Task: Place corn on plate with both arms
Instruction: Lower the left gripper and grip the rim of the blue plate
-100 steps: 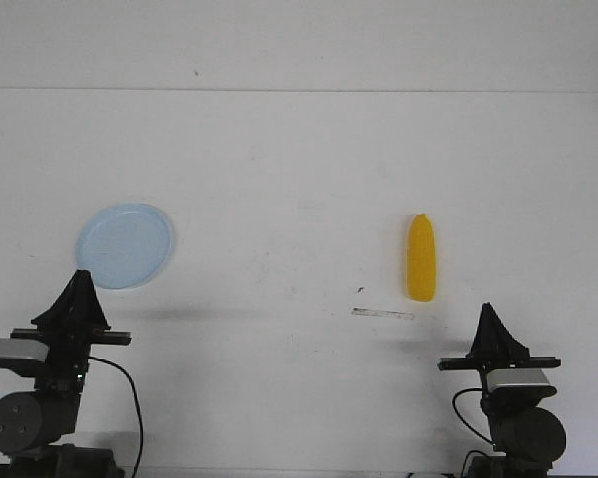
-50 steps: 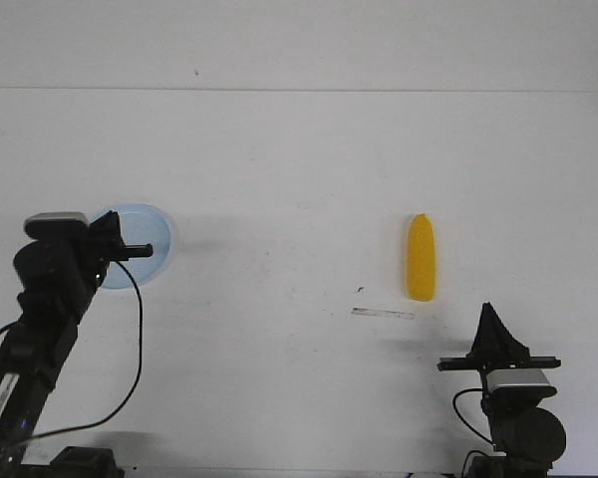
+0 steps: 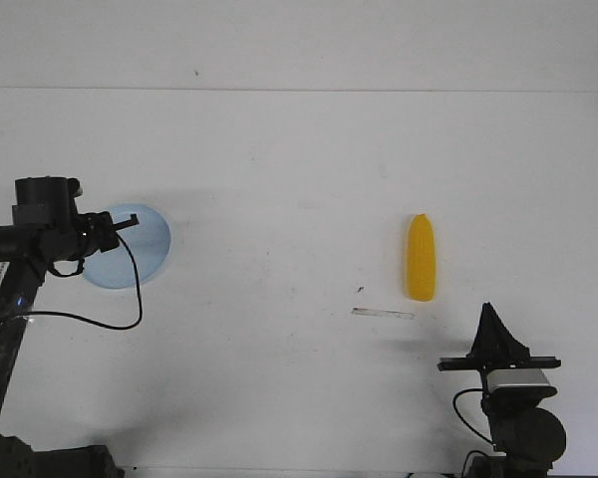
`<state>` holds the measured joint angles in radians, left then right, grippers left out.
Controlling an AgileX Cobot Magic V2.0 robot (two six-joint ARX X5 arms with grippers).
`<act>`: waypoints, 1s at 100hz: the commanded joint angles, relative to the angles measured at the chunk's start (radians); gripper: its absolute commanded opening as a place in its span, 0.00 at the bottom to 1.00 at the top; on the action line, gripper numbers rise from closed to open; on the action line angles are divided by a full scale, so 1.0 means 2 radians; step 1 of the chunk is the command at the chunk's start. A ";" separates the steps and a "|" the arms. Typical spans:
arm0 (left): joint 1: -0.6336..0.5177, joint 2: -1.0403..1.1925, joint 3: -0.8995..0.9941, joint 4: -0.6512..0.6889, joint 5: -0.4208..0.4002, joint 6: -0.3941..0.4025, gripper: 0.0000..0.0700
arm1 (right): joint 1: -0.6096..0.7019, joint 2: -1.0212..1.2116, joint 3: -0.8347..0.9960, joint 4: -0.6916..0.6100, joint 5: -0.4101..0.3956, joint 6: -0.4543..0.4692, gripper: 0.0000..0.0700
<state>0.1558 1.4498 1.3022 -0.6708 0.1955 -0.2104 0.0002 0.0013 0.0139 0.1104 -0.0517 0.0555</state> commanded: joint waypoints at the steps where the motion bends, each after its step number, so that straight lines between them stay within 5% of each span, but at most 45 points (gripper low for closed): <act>1: 0.022 0.013 0.009 -0.004 0.055 -0.022 0.00 | 0.000 0.000 -0.001 0.006 0.000 -0.003 0.02; 24: 0.116 0.039 0.008 -0.006 0.148 -0.023 0.00 | 0.000 0.000 -0.001 0.006 0.000 -0.003 0.02; 35: 0.149 0.052 0.008 -0.013 0.148 -0.022 0.03 | 0.000 0.000 -0.001 0.006 0.000 -0.003 0.02; 46: 0.177 0.064 0.008 -0.024 0.148 -0.013 0.19 | 0.000 0.000 -0.001 0.006 0.000 -0.003 0.02; 69: 0.212 0.068 0.003 -0.029 0.144 0.007 0.21 | 0.000 0.000 -0.001 0.006 0.000 -0.003 0.02; 82: 0.220 0.068 -0.014 -0.027 0.123 0.014 0.54 | 0.000 0.000 -0.001 0.006 0.000 -0.003 0.02; 100: 0.217 0.068 -0.054 0.001 0.124 0.016 0.56 | 0.000 0.000 -0.001 0.006 0.000 -0.003 0.02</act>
<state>0.5903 1.5719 1.2018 -0.6876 0.4412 -0.1936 0.0002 0.0013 0.0139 0.1104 -0.0517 0.0551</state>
